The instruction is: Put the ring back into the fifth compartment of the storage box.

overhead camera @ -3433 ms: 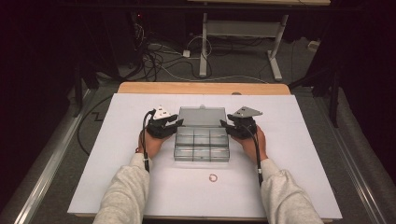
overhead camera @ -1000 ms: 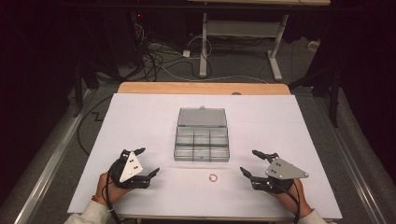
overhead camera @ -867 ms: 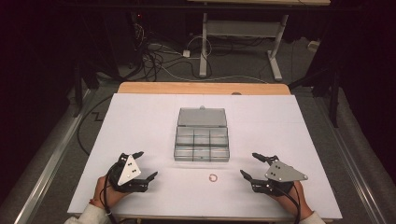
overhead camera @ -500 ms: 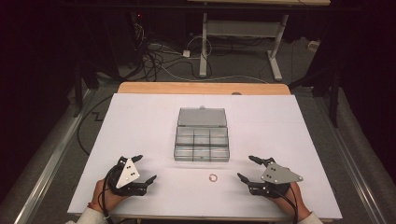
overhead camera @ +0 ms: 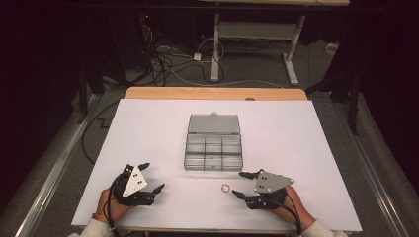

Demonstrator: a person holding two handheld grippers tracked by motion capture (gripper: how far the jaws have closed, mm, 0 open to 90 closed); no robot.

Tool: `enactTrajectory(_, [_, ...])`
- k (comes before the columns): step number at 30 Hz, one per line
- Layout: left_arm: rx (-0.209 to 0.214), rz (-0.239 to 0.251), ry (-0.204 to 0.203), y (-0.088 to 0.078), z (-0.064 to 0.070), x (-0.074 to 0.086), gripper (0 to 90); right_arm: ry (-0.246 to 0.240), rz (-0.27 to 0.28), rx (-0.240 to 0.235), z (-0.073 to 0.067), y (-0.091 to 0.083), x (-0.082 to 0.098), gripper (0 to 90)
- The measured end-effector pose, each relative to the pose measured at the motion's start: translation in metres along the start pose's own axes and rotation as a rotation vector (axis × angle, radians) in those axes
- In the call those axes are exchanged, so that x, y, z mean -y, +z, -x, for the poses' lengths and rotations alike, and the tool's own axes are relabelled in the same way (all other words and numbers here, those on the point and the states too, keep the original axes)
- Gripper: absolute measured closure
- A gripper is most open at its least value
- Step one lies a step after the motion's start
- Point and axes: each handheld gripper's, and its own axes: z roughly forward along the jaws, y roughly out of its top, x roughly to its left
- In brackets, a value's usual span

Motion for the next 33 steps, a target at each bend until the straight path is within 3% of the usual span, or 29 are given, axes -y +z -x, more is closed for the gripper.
enactTrajectory(8, [0.012,-0.005,-0.006,0.001,-0.001,0.000,16.3,-0.009,-0.105,-0.120,-0.010,0.035,-0.008,52.3])
enactTrajectory(14, [0.021,-0.011,0.000,0.002,-0.001,0.000,16.4,0.002,-0.193,-0.137,-0.007,0.049,-0.009,61.2])
enactTrajectory(16, [0.016,-0.011,0.012,0.002,0.001,-0.001,16.7,0.042,-0.206,-0.159,-0.003,0.051,-0.009,62.5])
enactTrajectory(18, [0.018,-0.004,0.011,0.002,0.002,-0.002,16.7,0.076,-0.210,-0.177,0.001,0.053,-0.009,67.9])
enactTrajectory(25, [0.015,-0.004,0.006,0.002,0.001,-0.001,16.8,0.054,-0.214,-0.160,-0.004,0.055,-0.011,82.3])
enactTrajectory(33, [0.017,0.003,0.006,0.002,0.000,-0.001,16.8,0.039,-0.201,-0.176,-0.005,0.051,-0.011,87.1])
